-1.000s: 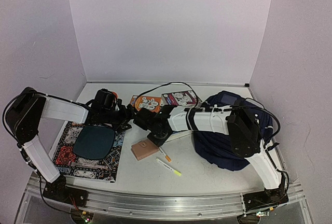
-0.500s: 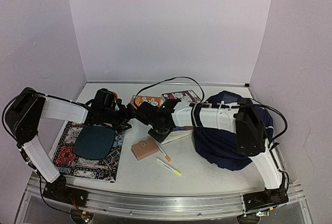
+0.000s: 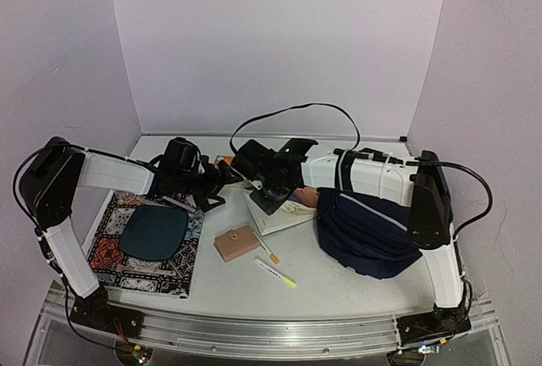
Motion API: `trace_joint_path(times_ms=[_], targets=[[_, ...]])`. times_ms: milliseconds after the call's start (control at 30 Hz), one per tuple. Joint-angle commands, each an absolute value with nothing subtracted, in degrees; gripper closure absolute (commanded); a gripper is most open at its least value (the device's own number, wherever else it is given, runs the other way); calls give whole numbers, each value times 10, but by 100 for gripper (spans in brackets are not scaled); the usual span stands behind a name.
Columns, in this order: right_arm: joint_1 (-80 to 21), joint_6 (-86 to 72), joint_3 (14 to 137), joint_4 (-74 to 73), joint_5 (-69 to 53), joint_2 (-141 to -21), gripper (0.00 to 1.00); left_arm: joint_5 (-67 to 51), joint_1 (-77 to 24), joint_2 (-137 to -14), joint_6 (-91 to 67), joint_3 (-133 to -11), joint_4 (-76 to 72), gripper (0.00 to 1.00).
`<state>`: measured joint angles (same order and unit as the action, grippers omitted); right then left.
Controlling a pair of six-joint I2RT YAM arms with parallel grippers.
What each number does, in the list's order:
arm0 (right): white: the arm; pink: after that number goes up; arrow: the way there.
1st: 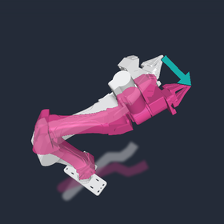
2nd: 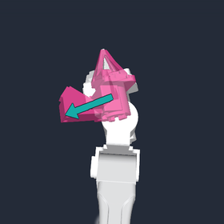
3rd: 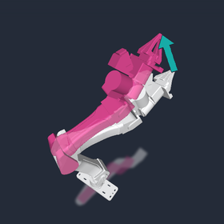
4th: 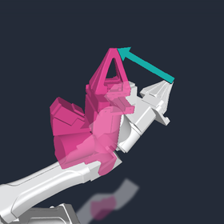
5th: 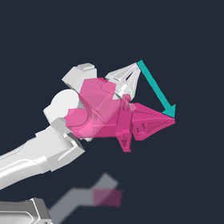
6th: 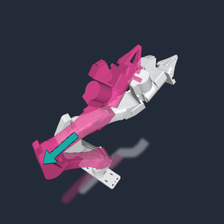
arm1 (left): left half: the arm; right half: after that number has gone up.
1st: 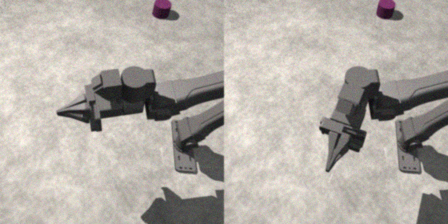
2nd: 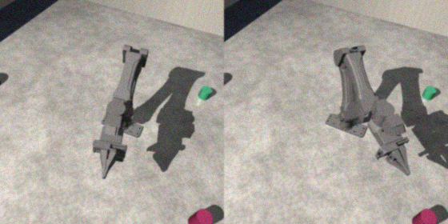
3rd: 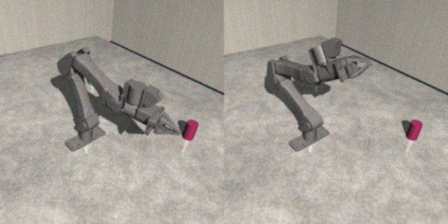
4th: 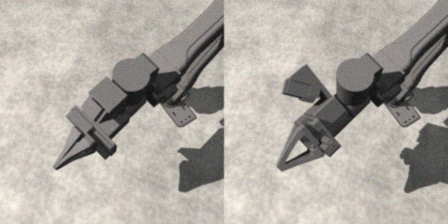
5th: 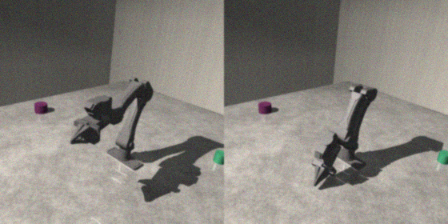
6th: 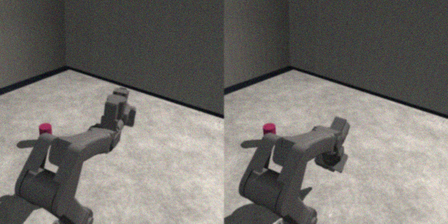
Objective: Pack the student bag
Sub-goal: Pick up the book from the center of the board, then pass from the right arm to the left
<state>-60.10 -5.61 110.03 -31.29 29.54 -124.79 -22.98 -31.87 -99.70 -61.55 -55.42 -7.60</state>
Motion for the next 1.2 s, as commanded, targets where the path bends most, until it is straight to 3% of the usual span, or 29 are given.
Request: trace_joint_path(times_ms=[0, 500, 1167], targets=[[-597, -64, 1097, -297, 303, -1175, 100, -236, -323, -1028, -636, -603, -96, 2], [-592, -71, 1086, -259, 280, -1166, 100, -276, -342, -1118, -693, -667, -149, 4], [-592, -94, 1064, -225, 236, -1181, 100, -301, -378, -1097, -841, -609, -309, 35]])
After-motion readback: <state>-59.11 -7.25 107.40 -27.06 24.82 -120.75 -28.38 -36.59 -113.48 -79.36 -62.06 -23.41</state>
